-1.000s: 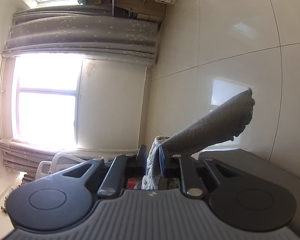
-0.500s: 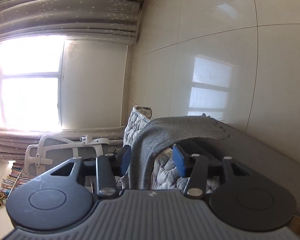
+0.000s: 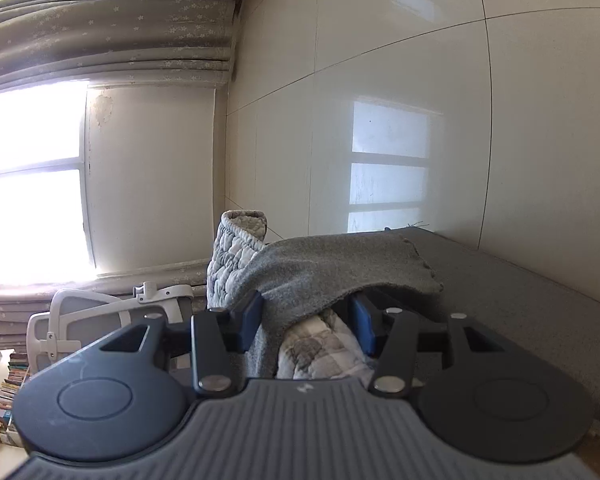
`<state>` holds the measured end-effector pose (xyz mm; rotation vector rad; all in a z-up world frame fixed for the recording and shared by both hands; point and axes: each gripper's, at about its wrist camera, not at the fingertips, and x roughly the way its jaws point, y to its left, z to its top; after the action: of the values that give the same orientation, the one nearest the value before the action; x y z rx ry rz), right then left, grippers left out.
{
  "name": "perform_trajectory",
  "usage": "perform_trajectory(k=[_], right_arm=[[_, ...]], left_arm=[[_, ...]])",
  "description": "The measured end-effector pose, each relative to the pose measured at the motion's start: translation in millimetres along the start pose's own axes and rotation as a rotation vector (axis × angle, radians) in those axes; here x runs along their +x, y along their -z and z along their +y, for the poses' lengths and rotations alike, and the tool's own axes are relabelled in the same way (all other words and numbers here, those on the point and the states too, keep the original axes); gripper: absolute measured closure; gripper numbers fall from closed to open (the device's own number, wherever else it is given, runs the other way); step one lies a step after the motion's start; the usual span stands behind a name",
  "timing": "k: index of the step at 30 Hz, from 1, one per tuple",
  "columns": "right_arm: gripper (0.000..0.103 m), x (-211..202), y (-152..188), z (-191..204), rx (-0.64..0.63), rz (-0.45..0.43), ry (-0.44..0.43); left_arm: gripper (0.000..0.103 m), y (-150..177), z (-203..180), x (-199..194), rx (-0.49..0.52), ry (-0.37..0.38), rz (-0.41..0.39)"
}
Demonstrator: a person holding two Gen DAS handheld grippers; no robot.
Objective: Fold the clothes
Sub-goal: 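Grasp the grey sleeve cuff with the right gripper and lift it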
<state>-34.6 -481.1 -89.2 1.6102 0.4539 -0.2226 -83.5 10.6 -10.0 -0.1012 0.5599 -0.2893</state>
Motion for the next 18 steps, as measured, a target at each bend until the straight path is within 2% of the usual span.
perform_trajectory(k=[5, 8, 14, 18], right_arm=[[0.051, 2.6, -6.0, -2.9, 0.043, -0.038, -0.052], [0.068, -2.3, -6.2, 6.8, -0.003, -0.082, -0.089], [0.083, -6.5, -6.3, 9.4, -0.023, -0.151, -0.150], [0.083, -5.8, -6.0, 12.4, -0.035, -0.166, -0.211]], left_arm=[[0.039, 0.1, 0.1, -0.4, 0.001, 0.000, 0.000], [0.039, 0.4, -0.7, -1.0, 0.002, -0.001, 0.000], [0.039, -0.3, -1.5, -0.4, 0.005, -0.003, 0.001], [0.039, -0.3, -2.0, -0.8, 0.009, -0.005, 0.002]])
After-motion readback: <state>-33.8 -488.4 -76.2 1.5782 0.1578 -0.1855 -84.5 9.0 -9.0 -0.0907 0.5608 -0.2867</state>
